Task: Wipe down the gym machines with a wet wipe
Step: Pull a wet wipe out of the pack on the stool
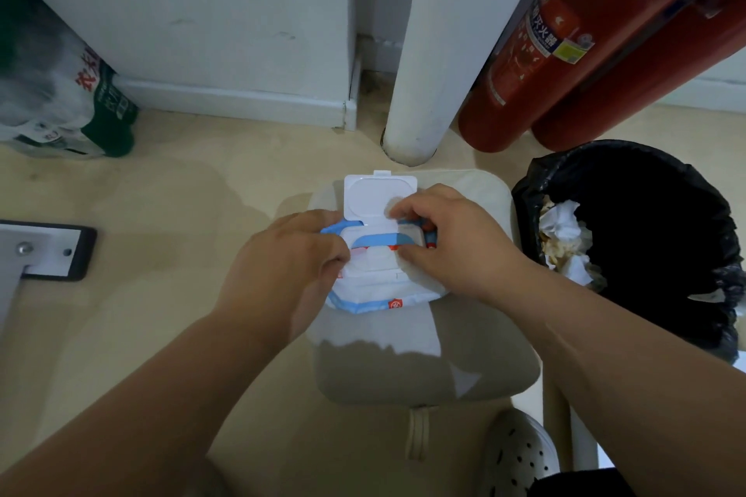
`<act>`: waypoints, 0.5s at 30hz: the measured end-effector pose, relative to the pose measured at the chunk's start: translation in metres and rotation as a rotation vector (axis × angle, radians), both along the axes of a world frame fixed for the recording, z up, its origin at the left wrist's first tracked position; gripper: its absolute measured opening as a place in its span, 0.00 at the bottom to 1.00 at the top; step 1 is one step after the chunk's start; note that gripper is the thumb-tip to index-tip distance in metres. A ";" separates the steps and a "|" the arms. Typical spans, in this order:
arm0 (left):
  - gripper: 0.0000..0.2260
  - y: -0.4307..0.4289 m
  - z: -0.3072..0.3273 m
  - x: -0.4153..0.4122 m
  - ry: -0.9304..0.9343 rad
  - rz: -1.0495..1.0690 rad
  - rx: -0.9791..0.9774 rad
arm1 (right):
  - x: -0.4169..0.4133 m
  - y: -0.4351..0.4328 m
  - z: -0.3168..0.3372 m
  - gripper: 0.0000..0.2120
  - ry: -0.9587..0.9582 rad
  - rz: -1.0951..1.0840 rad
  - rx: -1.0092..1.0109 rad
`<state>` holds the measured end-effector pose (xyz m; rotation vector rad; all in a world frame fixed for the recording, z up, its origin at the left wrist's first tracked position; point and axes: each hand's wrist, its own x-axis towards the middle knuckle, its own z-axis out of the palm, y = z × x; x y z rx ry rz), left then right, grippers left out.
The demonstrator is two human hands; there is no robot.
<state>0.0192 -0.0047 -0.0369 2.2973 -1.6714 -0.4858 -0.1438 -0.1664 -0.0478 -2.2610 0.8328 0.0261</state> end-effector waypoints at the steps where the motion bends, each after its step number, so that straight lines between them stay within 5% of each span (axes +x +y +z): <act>1: 0.06 -0.001 0.002 0.000 0.030 0.027 0.009 | 0.001 0.002 -0.001 0.13 0.006 -0.004 -0.051; 7: 0.18 -0.004 0.005 0.000 0.068 0.012 0.100 | 0.007 0.014 -0.004 0.04 -0.084 0.151 -0.333; 15: 0.09 -0.002 0.004 0.000 0.079 0.016 0.145 | 0.014 0.022 -0.010 0.07 -0.130 0.244 -0.379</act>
